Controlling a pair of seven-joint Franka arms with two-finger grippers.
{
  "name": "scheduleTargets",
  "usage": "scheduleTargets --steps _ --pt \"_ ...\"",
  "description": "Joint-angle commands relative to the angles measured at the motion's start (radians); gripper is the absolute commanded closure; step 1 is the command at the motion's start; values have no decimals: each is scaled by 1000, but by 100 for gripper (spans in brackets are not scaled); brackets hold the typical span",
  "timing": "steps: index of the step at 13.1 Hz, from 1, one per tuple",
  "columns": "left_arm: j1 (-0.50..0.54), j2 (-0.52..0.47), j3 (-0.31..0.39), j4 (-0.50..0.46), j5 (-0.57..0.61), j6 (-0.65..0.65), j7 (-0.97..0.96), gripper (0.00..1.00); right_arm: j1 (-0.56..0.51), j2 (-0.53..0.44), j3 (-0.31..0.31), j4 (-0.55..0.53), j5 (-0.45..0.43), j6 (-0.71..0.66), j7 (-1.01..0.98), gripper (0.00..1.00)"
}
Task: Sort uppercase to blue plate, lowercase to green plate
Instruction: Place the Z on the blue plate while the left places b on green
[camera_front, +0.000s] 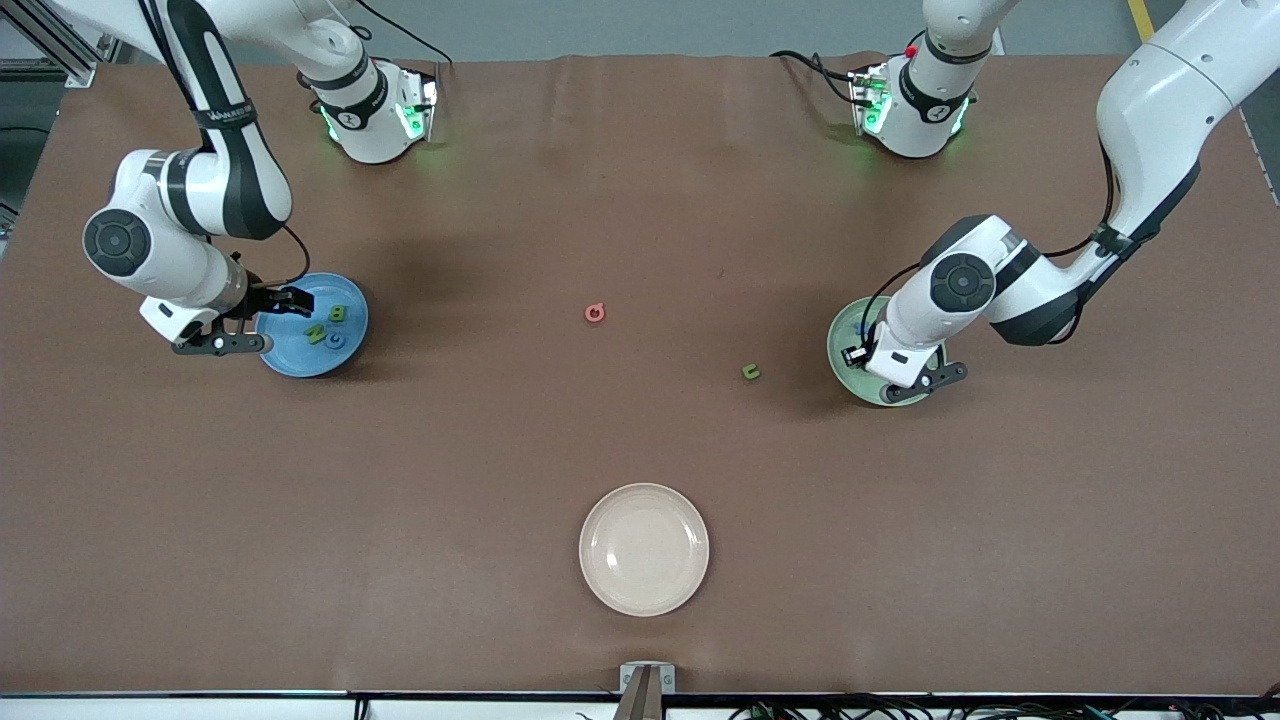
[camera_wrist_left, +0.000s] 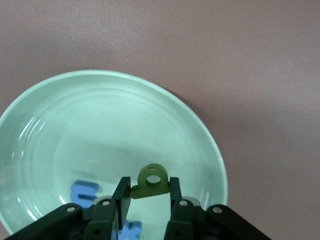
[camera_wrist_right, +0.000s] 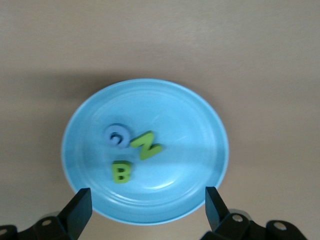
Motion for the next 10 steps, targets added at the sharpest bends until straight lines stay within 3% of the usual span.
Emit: scheduleTargets --steps 1,3,5,8,10 --pt "7 7 17 -18 35 39 11 80 71 -51 7 -10 85 -43 77 0" --pt "6 7 18 -16 35 39 11 76 191 -74 8 -7 87 -66 276 0" --pt "7 -1 18 -16 35 39 16 42 342 -74 8 8 87 -63 514 0" --pt "10 -10 -14 -15 35 39 19 4 506 -57 8 46 102 -37 757 0" --pt "13 -16 -64 -7 29 30 -4 1 594 -28 8 57 183 30 843 0"
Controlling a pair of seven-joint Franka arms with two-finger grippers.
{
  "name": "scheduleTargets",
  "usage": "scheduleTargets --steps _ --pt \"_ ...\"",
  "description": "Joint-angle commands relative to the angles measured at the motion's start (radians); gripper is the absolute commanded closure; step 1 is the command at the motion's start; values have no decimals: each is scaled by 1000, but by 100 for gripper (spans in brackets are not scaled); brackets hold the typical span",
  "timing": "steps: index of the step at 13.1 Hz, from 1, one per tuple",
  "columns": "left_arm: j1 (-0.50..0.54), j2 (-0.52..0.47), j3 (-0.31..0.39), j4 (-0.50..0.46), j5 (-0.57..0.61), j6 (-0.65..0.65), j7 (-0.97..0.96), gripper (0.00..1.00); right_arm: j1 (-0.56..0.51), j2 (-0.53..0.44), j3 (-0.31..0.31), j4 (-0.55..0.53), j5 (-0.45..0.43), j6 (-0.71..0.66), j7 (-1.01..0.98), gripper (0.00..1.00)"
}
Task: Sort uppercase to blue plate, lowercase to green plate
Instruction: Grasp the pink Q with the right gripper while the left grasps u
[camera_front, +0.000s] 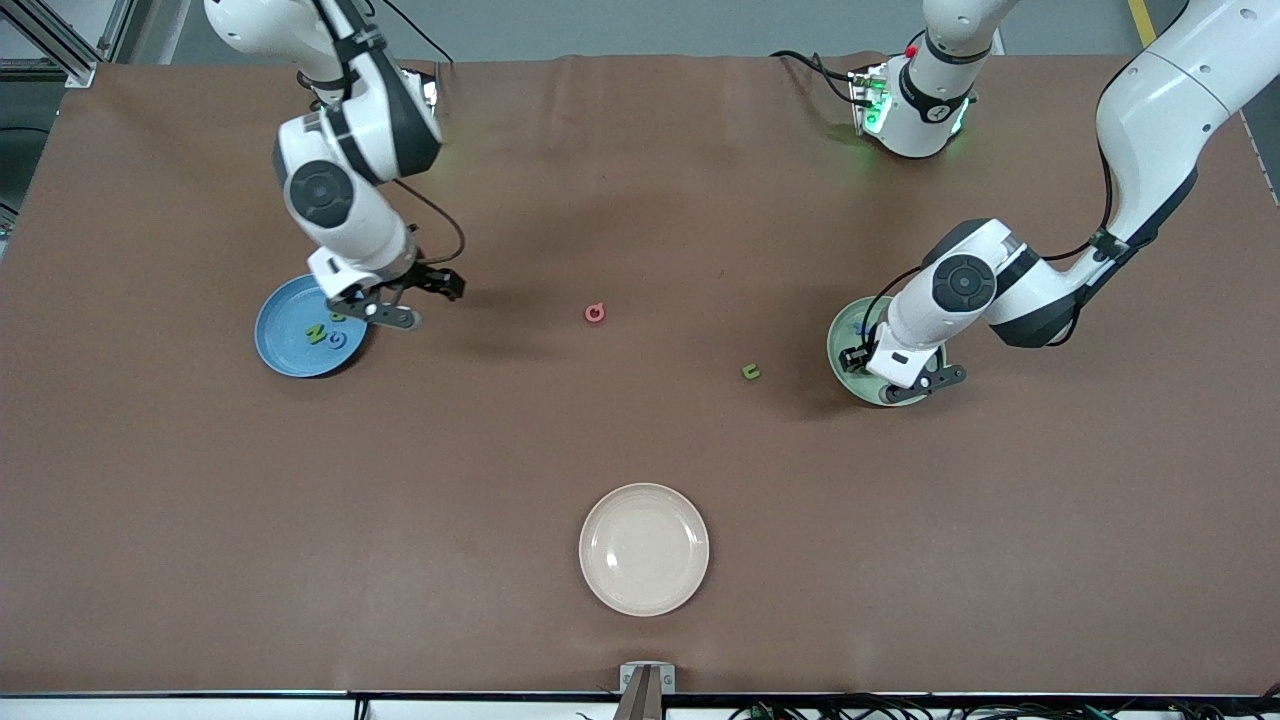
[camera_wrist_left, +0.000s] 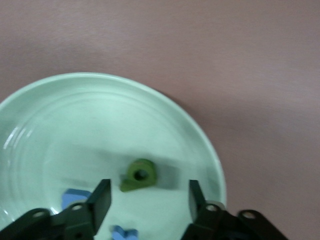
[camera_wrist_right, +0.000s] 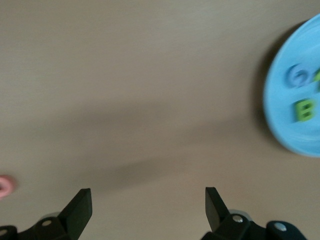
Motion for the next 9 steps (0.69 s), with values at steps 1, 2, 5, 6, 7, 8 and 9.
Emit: scheduleTargets --steps 1,2,5,6,7,8,9 --pt "5 -26 -67 3 4 -4 -36 1 97 48 -14 21 84 75 101 0" --pt "-8 -24 -78 12 2 -5 -62 1 140 80 -14 33 90 110 154 0" --pt "-123 -12 -72 73 -16 -5 -137 1 244 233 -13 122 96 181 320 0" --pt "-180 -12 -55 102 -33 -7 -166 1 261 289 -13 165 114 181 357 0" --pt "-244 -12 -8 130 -48 -7 -197 1 278 345 -13 205 151 186 368 2" --pt "-321 -10 43 165 -59 -7 -240 1 283 405 -13 255 194 186 370 6" --pt "-388 -10 89 188 -67 -5 -287 1 284 471 -13 310 238 181 371 7"
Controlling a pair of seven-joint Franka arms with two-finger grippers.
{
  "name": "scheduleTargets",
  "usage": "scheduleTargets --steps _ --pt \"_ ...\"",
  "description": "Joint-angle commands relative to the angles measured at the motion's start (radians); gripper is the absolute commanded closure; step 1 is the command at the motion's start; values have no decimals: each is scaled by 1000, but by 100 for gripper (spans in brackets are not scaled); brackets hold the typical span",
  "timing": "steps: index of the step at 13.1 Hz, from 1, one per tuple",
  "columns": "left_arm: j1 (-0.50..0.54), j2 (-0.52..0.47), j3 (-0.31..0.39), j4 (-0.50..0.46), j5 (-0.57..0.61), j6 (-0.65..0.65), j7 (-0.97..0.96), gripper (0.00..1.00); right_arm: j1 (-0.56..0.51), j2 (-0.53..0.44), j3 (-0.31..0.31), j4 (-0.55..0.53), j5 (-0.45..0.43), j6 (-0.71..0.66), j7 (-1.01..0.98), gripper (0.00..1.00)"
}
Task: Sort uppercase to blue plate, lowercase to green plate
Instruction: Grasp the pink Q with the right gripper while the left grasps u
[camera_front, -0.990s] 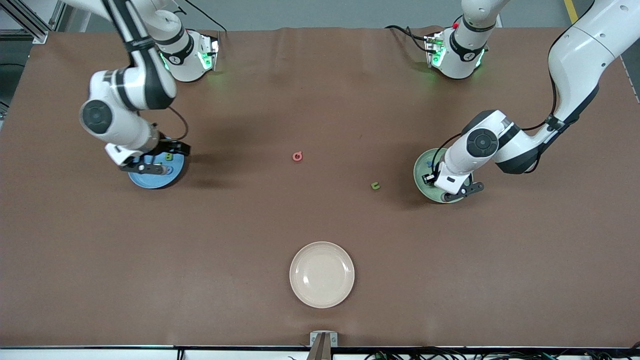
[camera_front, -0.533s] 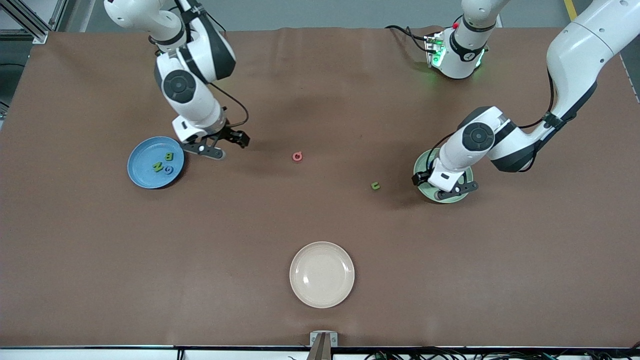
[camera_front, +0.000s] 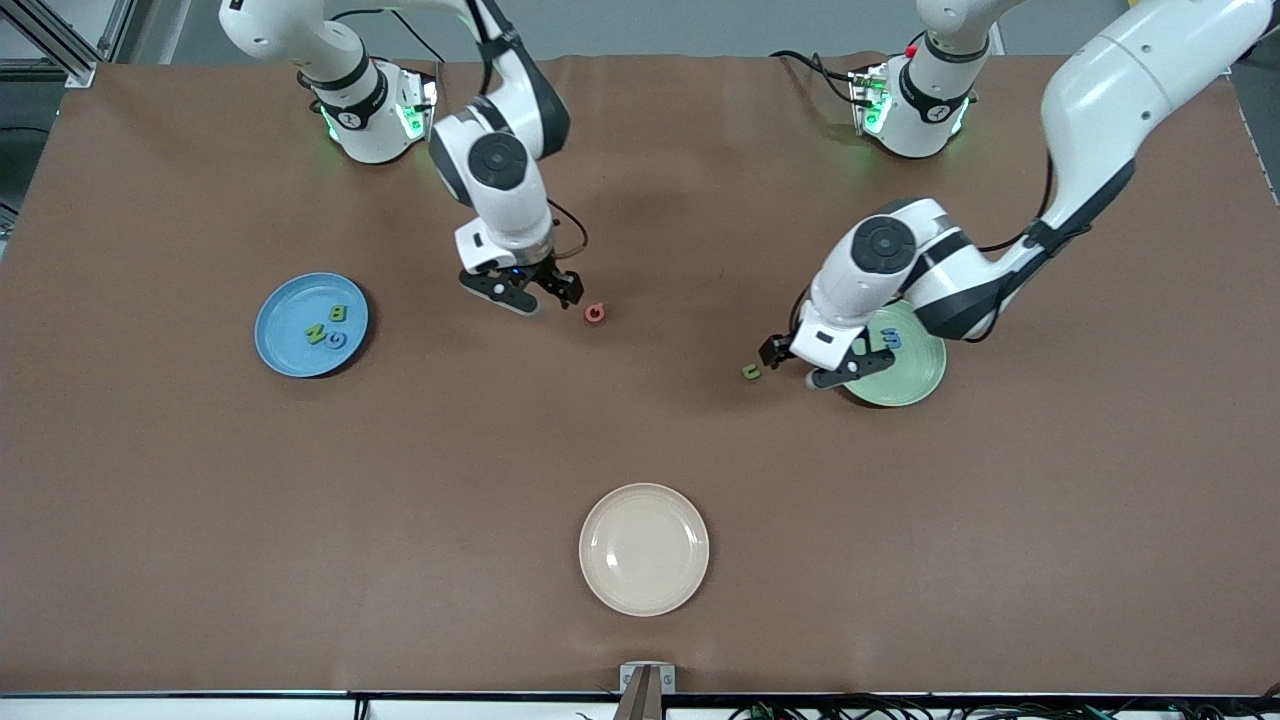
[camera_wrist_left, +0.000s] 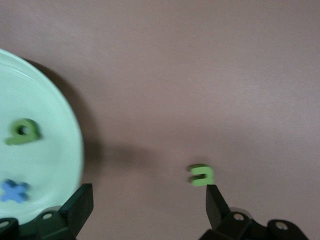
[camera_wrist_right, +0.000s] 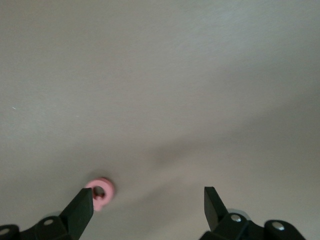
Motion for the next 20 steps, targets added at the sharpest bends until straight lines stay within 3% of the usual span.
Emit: scheduleTargets --steps 1,3,8,13,20 --pt "-170 -8 122 75 -29 -5 -98 1 17 189 -6 165 124 -14 14 7" --pt "-240 16 169 111 -39 -4 -139 1 30 223 -1 179 166 3 15 9" --pt "-317 67 238 164 -48 9 -158 4 37 240 15 177 172 26 28 16" --pt "-336 88 255 170 -49 9 -161 24 41 240 26 176 172 28 28 22" --pt "-336 108 255 187 -51 9 -161 63 41 240 43 174 172 28 28 28"
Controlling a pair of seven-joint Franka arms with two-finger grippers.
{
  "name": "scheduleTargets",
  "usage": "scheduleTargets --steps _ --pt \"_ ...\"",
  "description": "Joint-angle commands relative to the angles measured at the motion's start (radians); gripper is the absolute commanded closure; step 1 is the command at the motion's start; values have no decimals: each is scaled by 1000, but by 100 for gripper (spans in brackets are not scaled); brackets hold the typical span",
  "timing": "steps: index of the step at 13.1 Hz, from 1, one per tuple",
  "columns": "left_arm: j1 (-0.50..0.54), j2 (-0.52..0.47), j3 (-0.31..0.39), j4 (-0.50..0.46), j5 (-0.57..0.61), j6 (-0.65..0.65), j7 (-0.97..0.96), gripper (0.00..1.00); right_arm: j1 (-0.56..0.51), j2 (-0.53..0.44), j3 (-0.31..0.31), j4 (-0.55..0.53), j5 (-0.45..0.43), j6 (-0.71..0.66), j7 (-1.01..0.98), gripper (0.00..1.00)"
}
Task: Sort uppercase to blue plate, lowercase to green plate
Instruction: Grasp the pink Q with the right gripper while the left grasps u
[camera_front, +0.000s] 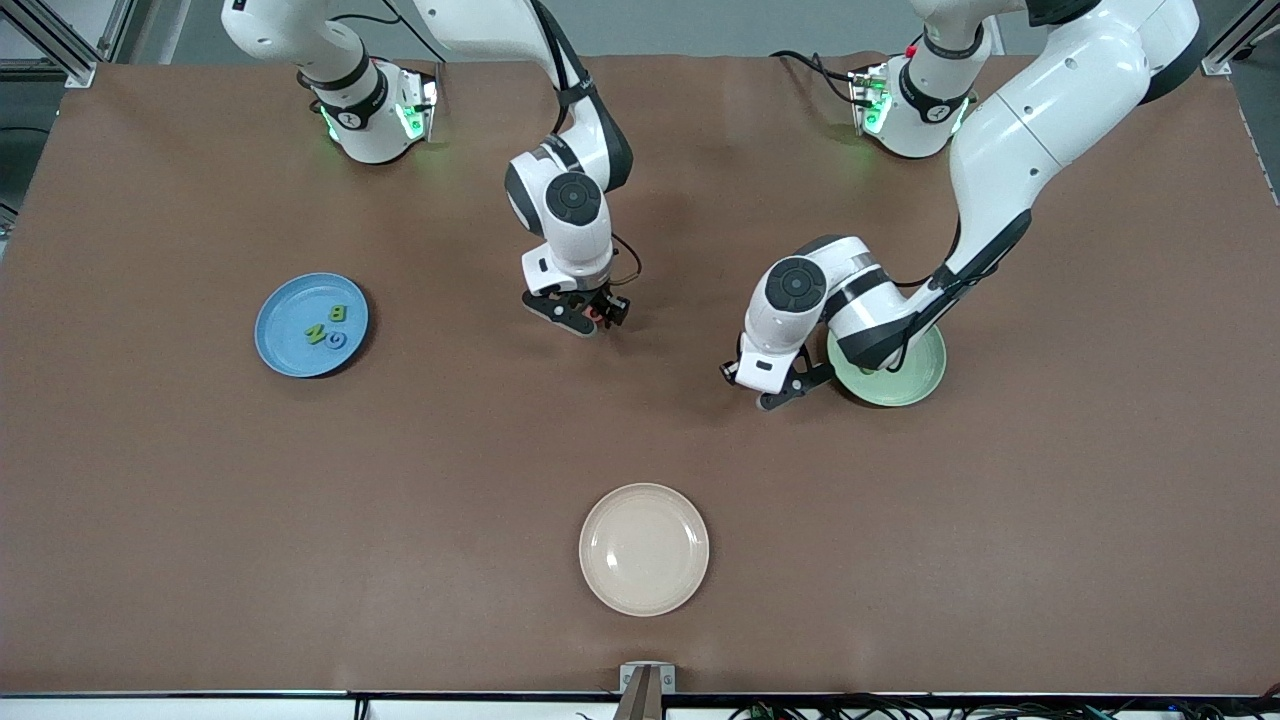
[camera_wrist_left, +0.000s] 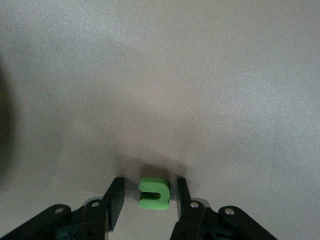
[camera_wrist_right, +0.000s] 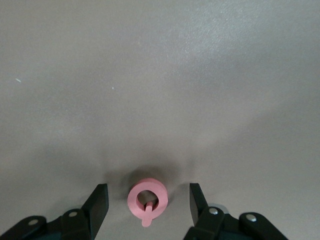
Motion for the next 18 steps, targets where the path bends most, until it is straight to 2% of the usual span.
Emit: scheduleTargets --steps 1,2,5,7,10,12,15,17,18 --pt "-13 15 7 23 -12 -4 -6 69 13 4 -4 5 16 0 12 29" --pt "-13 15 7 23 -12 -4 -12 73 13 4 1 4 16 0 14 29" --pt "-11 10 7 23 -12 -4 -17 85 13 6 3 4 16 2 12 38" --pt "-8 3 6 22 -14 -11 -16 87 13 15 4 4 16 3 12 40" --pt "32 -37 -29 10 -47 -66 -2 87 13 15 6 4 15 3 11 51" --pt "140 -37 -138 -3 -49 -158 30 88 13 15 7 4 15 3 11 62" --pt "341 -37 -285 -50 -49 -252 189 88 13 15 7 2 15 3 11 78" --pt "456 -36 -341 -85 -49 -301 298 88 10 13 7 4 16 -1 9 96" --pt "507 -37 -353 -102 -48 -304 346 88 6 13 7 4 16 -10 4 98"
